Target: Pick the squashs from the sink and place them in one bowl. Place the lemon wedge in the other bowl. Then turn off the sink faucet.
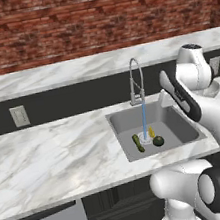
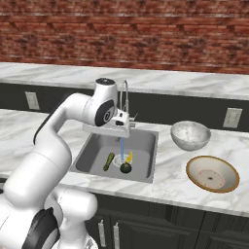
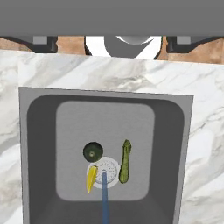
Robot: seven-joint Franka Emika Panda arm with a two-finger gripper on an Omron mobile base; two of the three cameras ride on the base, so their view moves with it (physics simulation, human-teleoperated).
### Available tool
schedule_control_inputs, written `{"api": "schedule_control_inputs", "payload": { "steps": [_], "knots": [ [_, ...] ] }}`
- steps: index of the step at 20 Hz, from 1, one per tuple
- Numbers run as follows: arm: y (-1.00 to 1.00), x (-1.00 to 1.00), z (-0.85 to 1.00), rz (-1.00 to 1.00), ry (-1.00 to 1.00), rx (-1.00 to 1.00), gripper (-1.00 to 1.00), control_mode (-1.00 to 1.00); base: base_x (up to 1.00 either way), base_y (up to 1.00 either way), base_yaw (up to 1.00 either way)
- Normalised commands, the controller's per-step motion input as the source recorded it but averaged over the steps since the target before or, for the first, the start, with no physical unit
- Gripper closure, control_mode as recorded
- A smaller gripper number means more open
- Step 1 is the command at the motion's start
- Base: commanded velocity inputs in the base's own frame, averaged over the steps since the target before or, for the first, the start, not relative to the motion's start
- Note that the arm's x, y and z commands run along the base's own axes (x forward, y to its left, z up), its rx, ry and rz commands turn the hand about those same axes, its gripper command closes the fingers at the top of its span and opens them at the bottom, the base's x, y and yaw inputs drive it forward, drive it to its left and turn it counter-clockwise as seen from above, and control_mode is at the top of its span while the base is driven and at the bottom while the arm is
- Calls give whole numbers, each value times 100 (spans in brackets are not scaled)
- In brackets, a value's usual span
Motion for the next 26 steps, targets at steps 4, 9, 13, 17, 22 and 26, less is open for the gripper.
{"api": "schedule_control_inputs", "payload": {
  "steps": [4, 9, 13, 17, 22, 26],
  "knots": [
    [0, 0, -45, 0, 6, 0, -100, -100, 0, 0, 0],
    [0, 8, -40, 0, 3, 0, -100, -100, 0, 0, 0],
    [0, 15, -27, 0, 0, 0, -100, -100, 0, 0, 0],
    [-1, 28, -20, 0, 0, 0, -100, -100, 0, 0, 0],
    [-1, 36, -20, 0, 0, 0, -100, -100, 0, 0, 0],
    [-1, 34, -22, 0, 0, 0, -100, -100, 0, 0, 0]
  ]
}}
